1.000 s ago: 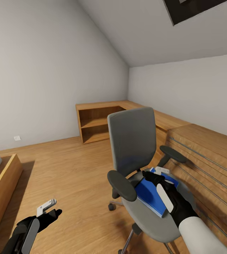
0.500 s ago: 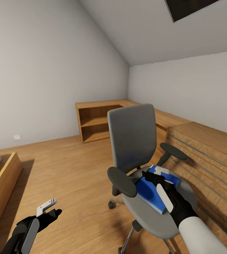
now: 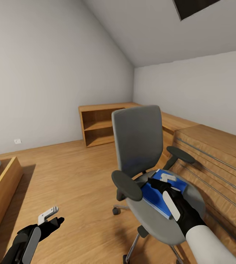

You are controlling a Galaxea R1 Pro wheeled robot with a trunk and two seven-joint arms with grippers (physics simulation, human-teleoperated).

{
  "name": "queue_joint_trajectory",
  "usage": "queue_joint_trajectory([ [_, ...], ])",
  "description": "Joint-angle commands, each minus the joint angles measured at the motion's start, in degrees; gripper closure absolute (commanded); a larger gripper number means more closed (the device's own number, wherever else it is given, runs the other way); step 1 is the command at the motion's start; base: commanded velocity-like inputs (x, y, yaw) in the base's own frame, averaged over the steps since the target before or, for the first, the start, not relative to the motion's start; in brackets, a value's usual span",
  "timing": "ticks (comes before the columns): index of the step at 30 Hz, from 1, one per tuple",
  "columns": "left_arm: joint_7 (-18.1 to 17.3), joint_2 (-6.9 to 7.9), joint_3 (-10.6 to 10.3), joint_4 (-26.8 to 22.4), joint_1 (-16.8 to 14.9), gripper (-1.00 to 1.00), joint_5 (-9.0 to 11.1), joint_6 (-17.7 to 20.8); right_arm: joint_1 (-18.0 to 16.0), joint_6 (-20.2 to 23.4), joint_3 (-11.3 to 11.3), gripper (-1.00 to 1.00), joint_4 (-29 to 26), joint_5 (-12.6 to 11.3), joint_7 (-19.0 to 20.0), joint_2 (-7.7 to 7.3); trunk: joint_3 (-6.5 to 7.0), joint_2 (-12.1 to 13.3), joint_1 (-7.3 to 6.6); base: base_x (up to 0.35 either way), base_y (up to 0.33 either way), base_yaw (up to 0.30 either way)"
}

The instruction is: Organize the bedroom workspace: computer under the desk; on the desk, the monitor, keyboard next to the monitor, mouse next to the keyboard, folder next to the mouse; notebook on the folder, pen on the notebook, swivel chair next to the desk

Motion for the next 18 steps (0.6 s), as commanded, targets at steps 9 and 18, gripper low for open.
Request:
queue_joint_trajectory([
  [9,0.46,0.08,0.02,-0.08,-0.03,-1.00,0.61,0.28,-0.03,0.20,0.39,-1.00,-0.10,-0.56,-0.57,-0.08,-0.24,-0.44,0.22,0.000,0.000,0.000],
  [18,0.46,0.02,0.02,-0.08,-0.03,-1.00,0.61,0.28,-0.03,0.20,0.41,-1.00,-0.10,-0.54,-0.57,-0.08,-1.68,-3.65,1.97,0.000,0.000,0.000],
])
